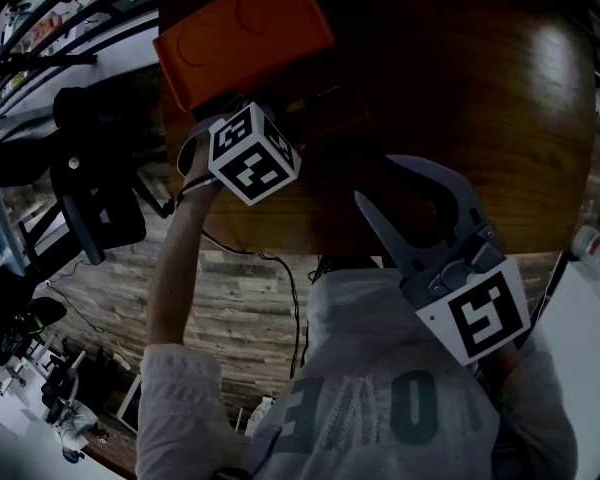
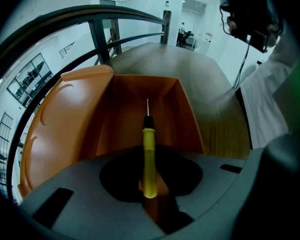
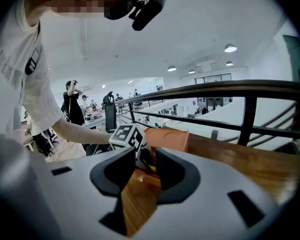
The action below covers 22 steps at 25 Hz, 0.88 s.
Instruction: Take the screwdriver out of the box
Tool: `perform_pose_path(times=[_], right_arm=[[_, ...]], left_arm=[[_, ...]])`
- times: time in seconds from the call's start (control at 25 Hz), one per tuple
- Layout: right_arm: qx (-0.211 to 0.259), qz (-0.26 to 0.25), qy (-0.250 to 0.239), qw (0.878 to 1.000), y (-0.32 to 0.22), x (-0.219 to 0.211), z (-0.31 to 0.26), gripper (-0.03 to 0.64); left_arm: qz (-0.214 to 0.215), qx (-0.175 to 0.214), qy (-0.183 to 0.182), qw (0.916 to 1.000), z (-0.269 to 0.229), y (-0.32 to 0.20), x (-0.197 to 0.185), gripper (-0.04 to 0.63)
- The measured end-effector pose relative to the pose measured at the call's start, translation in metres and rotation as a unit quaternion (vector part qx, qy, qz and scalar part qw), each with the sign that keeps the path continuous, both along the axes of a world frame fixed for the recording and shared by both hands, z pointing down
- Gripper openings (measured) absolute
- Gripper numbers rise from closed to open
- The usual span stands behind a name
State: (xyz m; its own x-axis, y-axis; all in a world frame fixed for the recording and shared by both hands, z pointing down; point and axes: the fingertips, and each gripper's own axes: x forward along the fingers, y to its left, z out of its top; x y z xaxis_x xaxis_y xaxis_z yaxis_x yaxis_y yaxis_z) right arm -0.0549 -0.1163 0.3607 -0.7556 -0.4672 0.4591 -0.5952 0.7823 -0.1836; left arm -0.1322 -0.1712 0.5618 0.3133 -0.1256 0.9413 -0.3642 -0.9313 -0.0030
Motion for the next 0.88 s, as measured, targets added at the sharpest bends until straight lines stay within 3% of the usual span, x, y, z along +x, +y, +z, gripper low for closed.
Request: perform_pose_path(times=[0.56, 0.88], right_arm=[[0.001, 0.018, -0.020, 1.000, 0.002, 0.003, -0.009, 0.121], [0.025, 0.025, -0.013, 0.999, 0.002, 0.013, -0.021, 0.121]], left_arm=[[0.010, 0.023, -0.036, 0.9990, -0.003, -0.002, -0.003, 0.083], [-0.014, 0.038, -0.036, 0.9985, -0.025, -0.007, -0.002, 0.083]])
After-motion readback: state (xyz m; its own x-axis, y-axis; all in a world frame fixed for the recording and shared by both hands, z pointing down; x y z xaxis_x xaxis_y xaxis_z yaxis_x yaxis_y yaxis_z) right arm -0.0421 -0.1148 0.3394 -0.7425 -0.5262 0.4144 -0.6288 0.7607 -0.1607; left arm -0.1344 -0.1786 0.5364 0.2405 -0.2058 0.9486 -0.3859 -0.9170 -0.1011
